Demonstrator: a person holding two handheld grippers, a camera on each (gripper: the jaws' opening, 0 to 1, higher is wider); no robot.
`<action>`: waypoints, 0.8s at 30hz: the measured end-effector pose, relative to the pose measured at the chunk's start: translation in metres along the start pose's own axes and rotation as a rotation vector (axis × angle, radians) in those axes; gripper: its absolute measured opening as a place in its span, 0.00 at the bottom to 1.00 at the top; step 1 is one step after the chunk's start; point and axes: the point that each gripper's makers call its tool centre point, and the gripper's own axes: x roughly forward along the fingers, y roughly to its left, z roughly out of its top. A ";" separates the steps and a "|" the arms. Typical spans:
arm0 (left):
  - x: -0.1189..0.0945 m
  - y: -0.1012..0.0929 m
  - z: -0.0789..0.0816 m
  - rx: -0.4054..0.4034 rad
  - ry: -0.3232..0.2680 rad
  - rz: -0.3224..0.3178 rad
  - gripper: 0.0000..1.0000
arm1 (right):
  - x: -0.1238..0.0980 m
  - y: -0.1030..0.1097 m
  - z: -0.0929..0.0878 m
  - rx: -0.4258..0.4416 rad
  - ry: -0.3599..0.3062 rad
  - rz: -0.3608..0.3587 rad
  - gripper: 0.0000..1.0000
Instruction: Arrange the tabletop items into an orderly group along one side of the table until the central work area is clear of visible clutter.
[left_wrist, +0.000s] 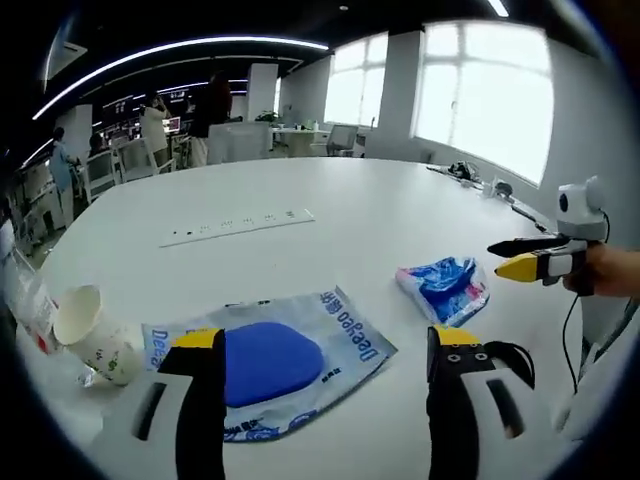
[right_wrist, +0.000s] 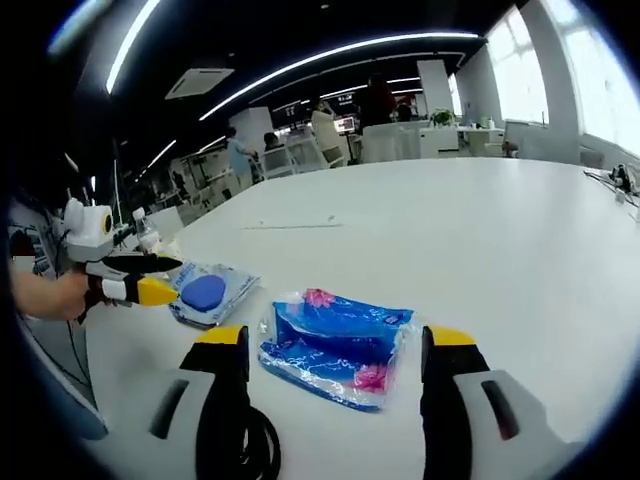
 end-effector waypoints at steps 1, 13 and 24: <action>0.003 -0.005 0.002 0.009 0.003 -0.012 0.84 | -0.002 -0.004 -0.002 0.010 0.001 -0.010 0.69; 0.026 -0.041 -0.004 -0.006 0.044 -0.104 0.75 | 0.000 -0.018 -0.010 0.066 -0.002 -0.038 0.65; 0.060 -0.082 -0.008 -0.155 0.104 -0.227 0.47 | 0.017 -0.030 -0.029 0.132 0.050 -0.054 0.51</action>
